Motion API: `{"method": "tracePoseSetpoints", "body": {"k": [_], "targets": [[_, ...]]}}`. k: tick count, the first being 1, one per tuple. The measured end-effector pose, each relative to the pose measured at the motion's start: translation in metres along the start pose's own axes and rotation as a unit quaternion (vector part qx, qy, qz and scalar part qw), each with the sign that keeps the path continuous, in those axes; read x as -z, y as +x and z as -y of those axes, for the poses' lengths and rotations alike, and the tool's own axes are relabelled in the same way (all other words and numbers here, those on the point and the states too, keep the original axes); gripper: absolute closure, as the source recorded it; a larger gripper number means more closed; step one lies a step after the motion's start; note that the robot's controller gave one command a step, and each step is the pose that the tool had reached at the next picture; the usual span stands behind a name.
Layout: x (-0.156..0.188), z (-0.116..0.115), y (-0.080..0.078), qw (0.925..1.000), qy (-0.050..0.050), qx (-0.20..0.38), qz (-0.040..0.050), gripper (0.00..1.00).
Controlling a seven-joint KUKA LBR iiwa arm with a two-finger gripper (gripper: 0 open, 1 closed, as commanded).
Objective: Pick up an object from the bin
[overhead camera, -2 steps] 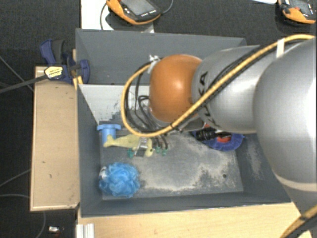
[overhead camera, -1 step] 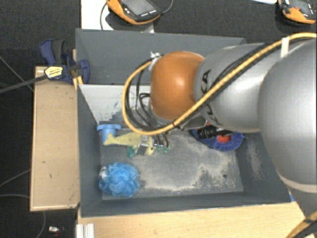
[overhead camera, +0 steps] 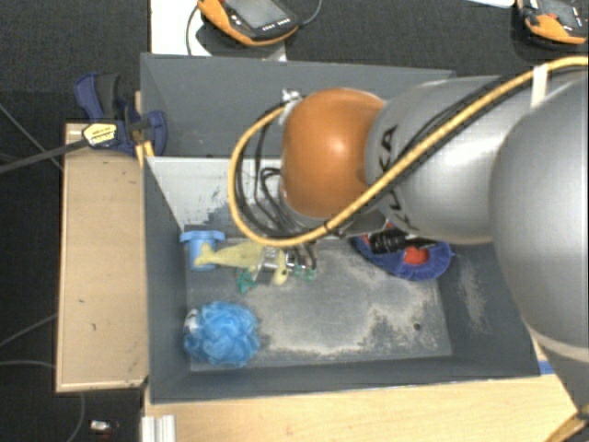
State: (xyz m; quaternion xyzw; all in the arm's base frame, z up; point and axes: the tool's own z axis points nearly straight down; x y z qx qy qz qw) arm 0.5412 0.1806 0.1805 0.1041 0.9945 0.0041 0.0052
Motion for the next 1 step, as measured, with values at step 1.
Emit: {"method": "tracePoseSetpoints", "body": {"k": [1], "targets": [[0.0189,0.0001,0.0,1.0,0.0,0.0,-0.0009,1.0]]}}
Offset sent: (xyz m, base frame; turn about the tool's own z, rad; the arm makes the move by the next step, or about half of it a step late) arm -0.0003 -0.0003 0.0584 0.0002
